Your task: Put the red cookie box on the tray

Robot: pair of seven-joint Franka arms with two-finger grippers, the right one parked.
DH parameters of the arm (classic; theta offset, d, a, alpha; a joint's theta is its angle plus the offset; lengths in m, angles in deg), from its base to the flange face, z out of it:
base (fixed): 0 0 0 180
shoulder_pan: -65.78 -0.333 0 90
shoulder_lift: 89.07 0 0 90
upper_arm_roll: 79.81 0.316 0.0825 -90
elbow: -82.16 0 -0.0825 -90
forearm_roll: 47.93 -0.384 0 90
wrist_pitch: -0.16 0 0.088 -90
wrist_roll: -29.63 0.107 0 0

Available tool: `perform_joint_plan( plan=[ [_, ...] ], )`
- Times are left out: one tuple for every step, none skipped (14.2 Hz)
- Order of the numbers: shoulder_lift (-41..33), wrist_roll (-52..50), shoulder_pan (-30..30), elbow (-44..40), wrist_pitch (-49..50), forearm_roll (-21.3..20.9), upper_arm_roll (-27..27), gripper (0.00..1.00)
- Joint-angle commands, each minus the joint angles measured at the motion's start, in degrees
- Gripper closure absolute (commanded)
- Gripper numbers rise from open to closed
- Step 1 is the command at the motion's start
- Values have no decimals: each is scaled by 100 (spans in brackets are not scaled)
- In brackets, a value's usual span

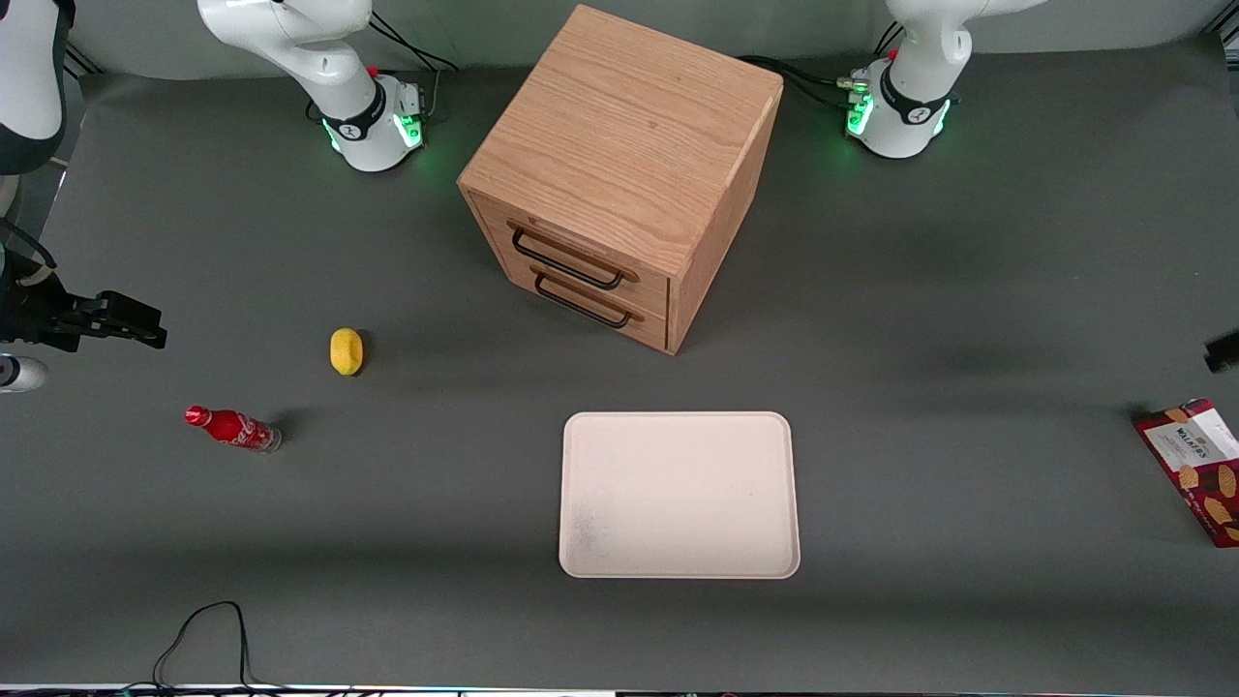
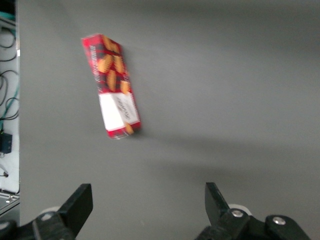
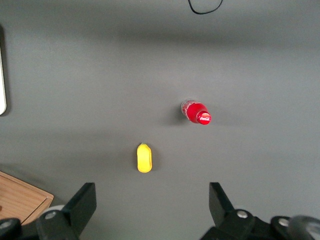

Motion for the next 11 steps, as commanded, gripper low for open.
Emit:
perform_joint_plan(
  plan=[
    [1272, -86, -367, -1232, -74, 234, 98, 0],
    [1650, -77, -551, -1557, -171, 593, 124, 0],
    [2002, 10, -779, -1839, -294, 814, 151, 0],
    [2258, 159, -912, -2016, -478, 886, 151, 0],
    [2391, 308, -940, -2026, -819, 912, 160, 0],
    [2479, 336, -1027, -1992, -1196, 921, 160, 0],
    [2611, 336, -1054, -2000, -1418, 922, 160, 0],
    [2751, 301, -1072, -2000, -1611, 930, 160, 0],
    [2909, 275, -1080, -2000, -1770, 939, 151, 0],
    [3068, 275, -1089, -2000, -1911, 1113, 151, 0],
    [3208, 283, -1107, -2000, -2112, 1376, 160, 0]
  ],
)
